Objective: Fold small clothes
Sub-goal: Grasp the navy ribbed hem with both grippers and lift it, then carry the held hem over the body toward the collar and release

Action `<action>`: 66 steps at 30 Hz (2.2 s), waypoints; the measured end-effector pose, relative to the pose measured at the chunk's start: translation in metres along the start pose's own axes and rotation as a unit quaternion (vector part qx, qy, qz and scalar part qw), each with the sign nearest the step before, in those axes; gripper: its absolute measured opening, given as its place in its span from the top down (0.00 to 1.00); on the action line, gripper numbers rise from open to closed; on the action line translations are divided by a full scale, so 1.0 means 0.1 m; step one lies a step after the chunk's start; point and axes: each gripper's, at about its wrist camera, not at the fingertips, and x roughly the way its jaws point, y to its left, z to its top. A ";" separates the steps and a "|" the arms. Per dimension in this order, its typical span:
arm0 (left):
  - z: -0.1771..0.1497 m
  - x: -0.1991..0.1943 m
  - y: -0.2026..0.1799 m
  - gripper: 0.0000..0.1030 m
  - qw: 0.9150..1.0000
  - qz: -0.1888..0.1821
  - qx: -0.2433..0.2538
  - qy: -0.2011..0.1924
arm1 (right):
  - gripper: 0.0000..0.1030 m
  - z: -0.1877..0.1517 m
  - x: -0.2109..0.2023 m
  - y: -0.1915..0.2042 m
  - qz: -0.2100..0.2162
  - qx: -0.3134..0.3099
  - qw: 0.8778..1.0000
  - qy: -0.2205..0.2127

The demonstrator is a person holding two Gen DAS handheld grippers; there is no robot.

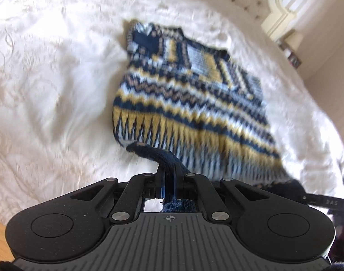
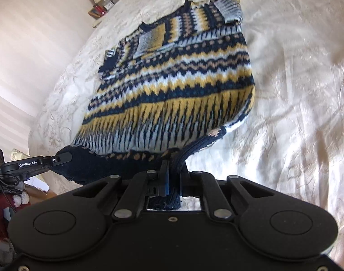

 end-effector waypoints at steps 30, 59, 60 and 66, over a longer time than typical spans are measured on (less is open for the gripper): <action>2.63 1.16 -0.08 0.94 0.994 -0.045 0.020 -0.093 | 0.86 2.78 0.92 0.17 -0.047 0.017 0.991 -0.126; 2.65 1.96 -0.34 0.59 0.995 0.071 0.071 -0.016 | 0.37 3.20 1.63 -0.47 -0.065 -0.018 0.997 -0.043; 2.57 2.01 -0.38 0.59 0.994 0.070 0.086 -0.005 | 0.37 3.17 1.66 -0.47 -0.070 -0.026 0.997 -0.036; 2.23 2.36 -0.46 0.58 0.981 0.098 0.162 0.046 | 0.37 3.06 1.84 -0.51 -0.097 -0.058 0.994 -0.005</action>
